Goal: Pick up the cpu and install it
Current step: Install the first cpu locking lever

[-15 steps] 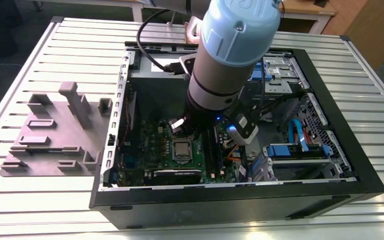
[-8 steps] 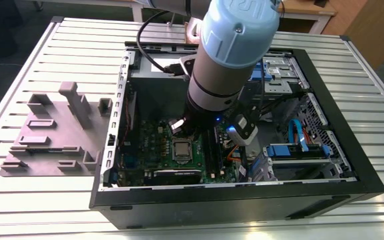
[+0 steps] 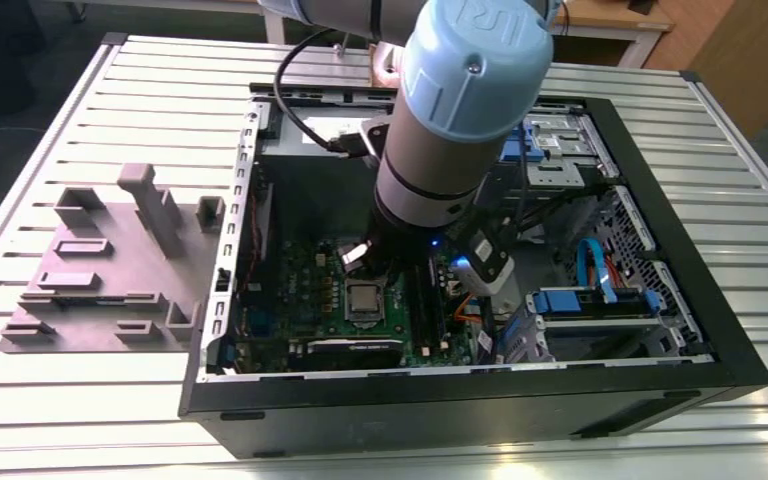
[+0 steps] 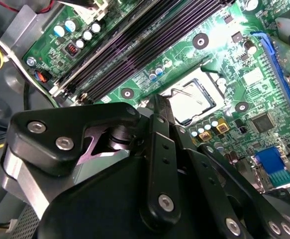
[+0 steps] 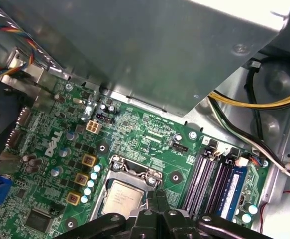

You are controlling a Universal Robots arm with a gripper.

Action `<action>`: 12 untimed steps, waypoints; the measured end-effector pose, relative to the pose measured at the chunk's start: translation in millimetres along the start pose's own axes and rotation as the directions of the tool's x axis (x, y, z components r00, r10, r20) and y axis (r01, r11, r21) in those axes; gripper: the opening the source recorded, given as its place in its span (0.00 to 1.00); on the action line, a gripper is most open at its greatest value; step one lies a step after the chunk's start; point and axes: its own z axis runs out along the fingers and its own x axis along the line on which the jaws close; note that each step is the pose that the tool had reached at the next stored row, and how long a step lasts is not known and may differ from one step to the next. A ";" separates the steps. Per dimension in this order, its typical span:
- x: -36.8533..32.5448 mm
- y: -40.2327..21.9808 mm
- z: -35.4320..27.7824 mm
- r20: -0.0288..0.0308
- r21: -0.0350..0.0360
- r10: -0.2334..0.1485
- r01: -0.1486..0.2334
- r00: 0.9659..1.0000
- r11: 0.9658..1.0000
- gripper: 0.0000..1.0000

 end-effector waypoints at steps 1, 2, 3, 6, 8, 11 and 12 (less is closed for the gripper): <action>0.0 -0.2 0.9 -0.001 0.002 0.000 0.000 1.000 1.000 0.10; 0.0 -0.3 1.7 -0.002 0.004 0.000 0.000 1.000 1.000 0.10; 0.0 -0.4 2.4 -0.002 0.006 0.000 0.000 1.000 1.000 0.10; 0.1 -0.6 4.2 -0.004 0.009 0.001 -0.001 1.000 1.000 0.10; 0.1 -0.8 4.6 -0.004 0.011 0.001 -0.001 1.000 1.000 0.10; 0.2 -1.0 4.9 -0.005 0.013 0.001 -0.001 1.000 1.000 0.10; 0.3 -1.2 5.0 -0.005 0.013 0.001 -0.001 1.000 1.000 0.10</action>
